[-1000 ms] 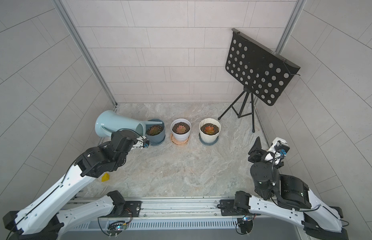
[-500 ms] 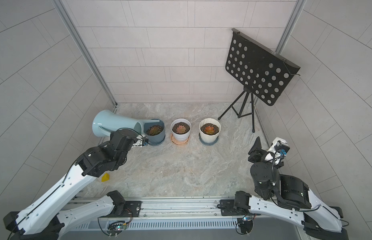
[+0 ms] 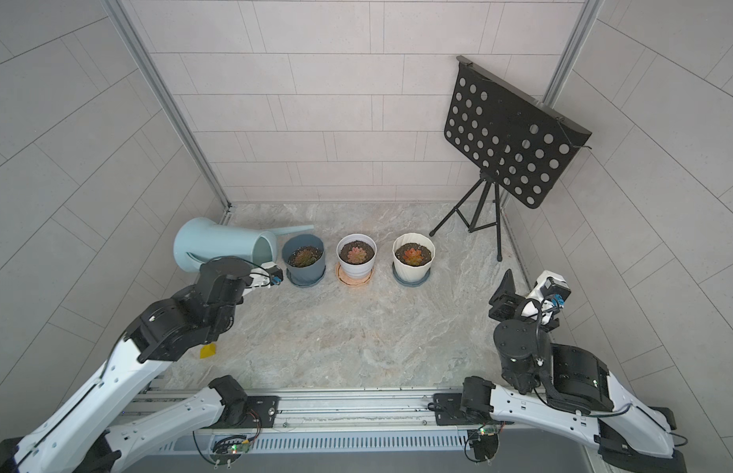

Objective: Water the succulent around the soil edge
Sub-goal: Water the soil of the potted plant with water.

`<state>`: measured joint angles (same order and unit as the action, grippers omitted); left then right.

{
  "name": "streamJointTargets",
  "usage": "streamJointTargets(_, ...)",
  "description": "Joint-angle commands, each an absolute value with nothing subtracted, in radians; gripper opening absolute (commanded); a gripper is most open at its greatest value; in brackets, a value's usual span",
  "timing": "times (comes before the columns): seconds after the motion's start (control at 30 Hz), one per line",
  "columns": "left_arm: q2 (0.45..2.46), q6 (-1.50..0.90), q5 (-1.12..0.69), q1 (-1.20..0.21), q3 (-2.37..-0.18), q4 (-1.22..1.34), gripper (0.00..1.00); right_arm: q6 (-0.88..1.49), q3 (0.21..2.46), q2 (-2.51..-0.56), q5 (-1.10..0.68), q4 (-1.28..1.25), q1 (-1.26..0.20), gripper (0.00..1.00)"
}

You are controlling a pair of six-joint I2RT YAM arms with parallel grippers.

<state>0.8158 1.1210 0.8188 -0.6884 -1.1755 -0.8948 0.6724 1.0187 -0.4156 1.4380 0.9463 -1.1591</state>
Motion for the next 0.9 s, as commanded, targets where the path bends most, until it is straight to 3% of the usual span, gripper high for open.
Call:
streamJointTargets(0.0, 0.712, 0.949, 0.719, -0.687, -1.267, -0.841, 0.0, 0.66, 1.032, -0.412, 1.451, 0.947, -1.157, 0.64)
streamJointTargets(0.13, 0.67, 0.641, 0.564, -0.687, -1.387, -0.831, 0.0, 0.649, 1.044, -0.421, 1.448, 0.942, -1.157, 0.64)
streamJointTargets(0.27, 0.66, 0.243, 0.286, -0.686, -1.452, -0.795, 0.0, 0.634, 1.055, -0.42, 1.447, 0.94, -1.157, 0.64)
streamJointTargets(0.5, 0.669, -0.418, 0.159, -0.702, -1.267, -0.634, 0.0, 0.609, 1.077, -0.418, 1.443, 0.938, -1.157, 0.64)
streamJointTargets(0.57, 0.629, -0.5, 0.265, -0.773, -1.145, -0.559, 0.0, 0.601, 1.081, -0.416, 1.443, 0.937, -1.158, 0.64)
streamJointTargets(0.67, 0.63, -0.499, 0.603, -1.044, -1.062, -0.543, 0.0, 0.59, 1.084, -0.411, 1.442, 0.936, -1.157, 0.63)
streamJointTargets(0.8, 0.836, -0.372, 1.11, -1.509, -1.079, -0.448, 0.0, 0.579, 1.087, -0.402, 1.446, 0.936, -1.157, 0.63)
streamJointTargets(0.87, 0.949, -0.379, 1.163, -1.584, -1.112, -0.422, 0.0, 0.575, 1.089, -0.398, 1.448, 0.936, -1.158, 0.63)
